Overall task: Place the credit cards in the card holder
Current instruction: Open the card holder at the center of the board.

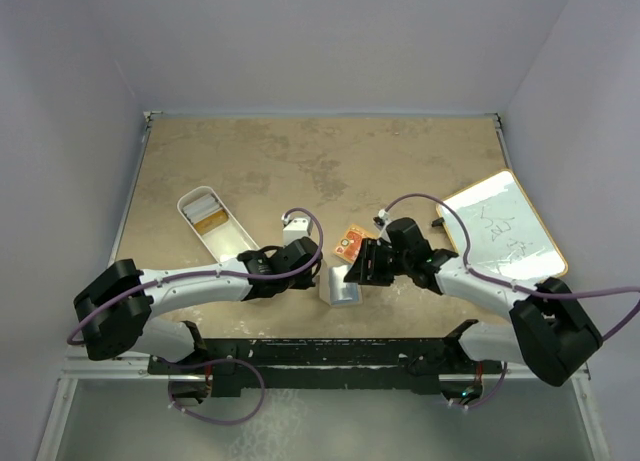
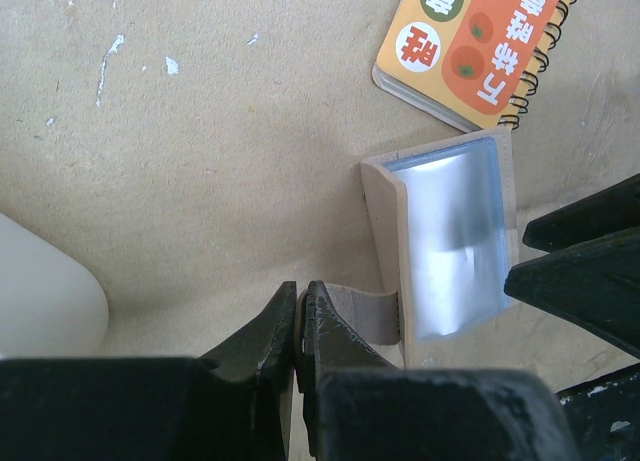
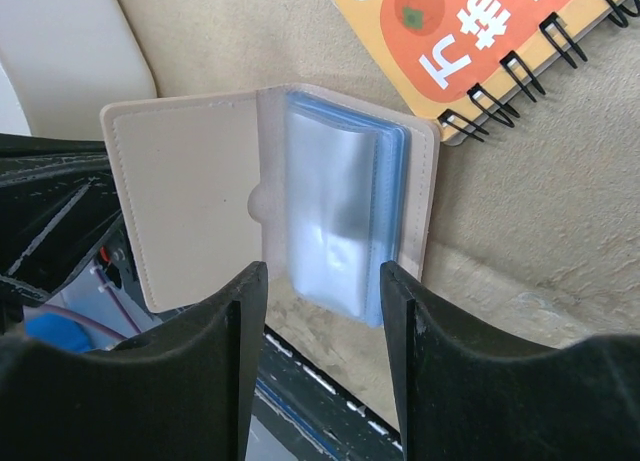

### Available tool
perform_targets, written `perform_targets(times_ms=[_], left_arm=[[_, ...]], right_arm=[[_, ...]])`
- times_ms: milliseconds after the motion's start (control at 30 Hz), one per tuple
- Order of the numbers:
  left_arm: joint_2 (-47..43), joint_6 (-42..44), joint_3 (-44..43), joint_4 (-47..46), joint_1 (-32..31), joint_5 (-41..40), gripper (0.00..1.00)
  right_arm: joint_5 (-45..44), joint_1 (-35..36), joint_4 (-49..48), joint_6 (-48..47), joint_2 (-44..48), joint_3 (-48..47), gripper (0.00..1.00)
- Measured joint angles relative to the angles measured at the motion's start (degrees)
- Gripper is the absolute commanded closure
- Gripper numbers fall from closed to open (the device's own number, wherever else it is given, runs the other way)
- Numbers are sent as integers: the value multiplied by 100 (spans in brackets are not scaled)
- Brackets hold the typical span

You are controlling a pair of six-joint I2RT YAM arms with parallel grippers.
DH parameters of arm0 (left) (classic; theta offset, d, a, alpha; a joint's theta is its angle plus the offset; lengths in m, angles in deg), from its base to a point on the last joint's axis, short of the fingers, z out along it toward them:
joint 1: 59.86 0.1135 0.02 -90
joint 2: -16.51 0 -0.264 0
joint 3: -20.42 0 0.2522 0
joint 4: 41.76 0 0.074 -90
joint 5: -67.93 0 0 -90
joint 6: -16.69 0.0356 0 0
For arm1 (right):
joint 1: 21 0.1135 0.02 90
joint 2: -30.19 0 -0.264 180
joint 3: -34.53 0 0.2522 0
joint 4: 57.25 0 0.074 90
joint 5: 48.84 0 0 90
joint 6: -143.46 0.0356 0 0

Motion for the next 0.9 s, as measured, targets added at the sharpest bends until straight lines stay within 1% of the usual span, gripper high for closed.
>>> perform_targets(times_ms=[133, 400, 733, 900], left_arm=[[2, -2, 0, 0, 0, 2, 100], [2, -2, 0, -2, 0, 0, 100], [13, -2, 0, -2, 0, 0, 100], [33, -2, 0, -4, 0, 2, 100]], right_arm=[[11, 0, -57, 7, -138, 0, 49], [79, 0, -262, 39, -369, 0, 57], [221, 0, -470, 114, -372, 26, 57], [391, 0, -739, 240, -372, 118, 57]])
